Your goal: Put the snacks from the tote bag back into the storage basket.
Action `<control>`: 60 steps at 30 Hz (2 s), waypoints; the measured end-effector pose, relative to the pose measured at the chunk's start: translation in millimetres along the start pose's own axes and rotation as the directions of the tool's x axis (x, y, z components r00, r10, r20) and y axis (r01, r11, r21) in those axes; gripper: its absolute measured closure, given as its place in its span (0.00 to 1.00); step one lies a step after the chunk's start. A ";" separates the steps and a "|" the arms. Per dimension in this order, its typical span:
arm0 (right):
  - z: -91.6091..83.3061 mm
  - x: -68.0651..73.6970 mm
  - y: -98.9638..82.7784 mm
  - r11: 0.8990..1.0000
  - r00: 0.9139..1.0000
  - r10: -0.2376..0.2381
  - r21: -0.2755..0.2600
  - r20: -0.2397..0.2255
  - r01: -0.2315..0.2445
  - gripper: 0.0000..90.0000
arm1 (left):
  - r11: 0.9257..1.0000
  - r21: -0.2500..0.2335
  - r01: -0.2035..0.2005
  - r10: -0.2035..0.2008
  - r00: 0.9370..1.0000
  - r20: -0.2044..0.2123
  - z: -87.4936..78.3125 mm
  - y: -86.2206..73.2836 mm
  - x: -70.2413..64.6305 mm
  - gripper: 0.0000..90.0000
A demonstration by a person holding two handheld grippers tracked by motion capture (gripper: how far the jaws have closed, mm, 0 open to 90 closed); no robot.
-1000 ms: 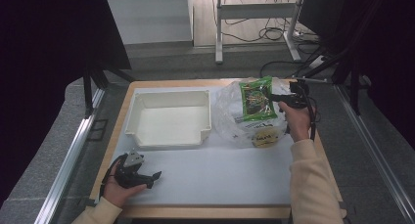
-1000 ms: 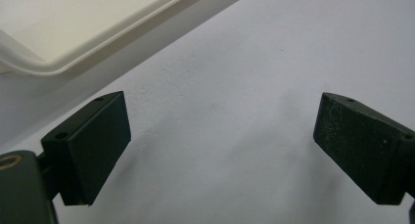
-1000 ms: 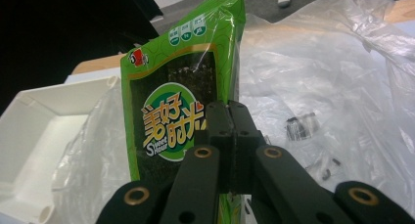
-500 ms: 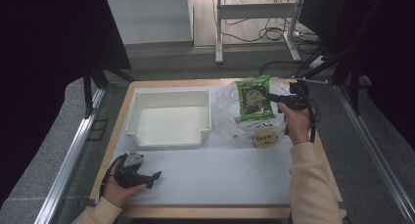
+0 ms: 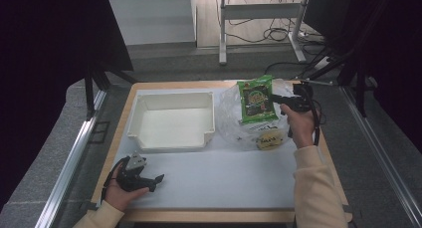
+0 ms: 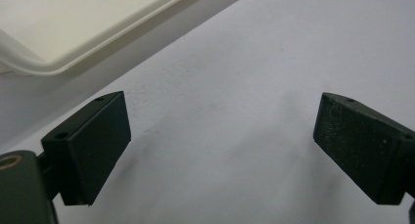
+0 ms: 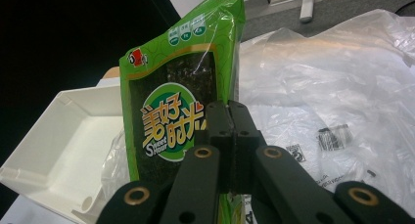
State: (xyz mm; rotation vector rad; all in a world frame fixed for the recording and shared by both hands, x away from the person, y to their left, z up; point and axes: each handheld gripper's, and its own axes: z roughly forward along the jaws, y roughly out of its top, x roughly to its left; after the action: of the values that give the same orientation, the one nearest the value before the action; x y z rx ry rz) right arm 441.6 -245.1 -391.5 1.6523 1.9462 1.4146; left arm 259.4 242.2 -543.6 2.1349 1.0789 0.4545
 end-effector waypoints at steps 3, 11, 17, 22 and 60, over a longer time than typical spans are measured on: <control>0.1 1.8 -0.3 1.000 1.000 0.000 -0.002 -0.007 0.000 1.00 | 1.000 0.001 0.000 0.000 1.000 0.000 0.2 0.0 0.0 0.08; 3.4 13.4 0.9 1.000 0.999 -0.004 -0.022 -0.051 0.003 1.00 | 1.000 0.003 -0.001 0.001 1.000 0.000 0.2 0.0 0.2 0.08; 7.4 22.7 0.3 1.000 0.997 -0.012 -0.021 -0.077 0.010 1.00 | 1.000 0.001 0.003 -0.003 1.000 0.002 0.2 -0.1 0.4 0.08; 11.3 29.4 -2.2 1.000 0.995 -0.013 -0.021 -0.102 0.011 1.00 | 1.000 0.000 0.004 -0.004 1.000 0.001 -0.1 -0.2 0.7 0.08; 37.2 73.4 -5.2 0.999 0.977 -0.046 -0.039 -0.211 0.038 1.00 | 1.000 0.009 0.010 -0.010 1.000 -0.004 0.4 -0.8 1.5 0.08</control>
State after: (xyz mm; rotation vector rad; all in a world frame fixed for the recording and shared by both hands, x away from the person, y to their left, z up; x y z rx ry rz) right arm 438.8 -162.9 -385.6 1.4896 2.0407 1.6575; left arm 260.1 243.6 -544.4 2.1358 1.0954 0.4500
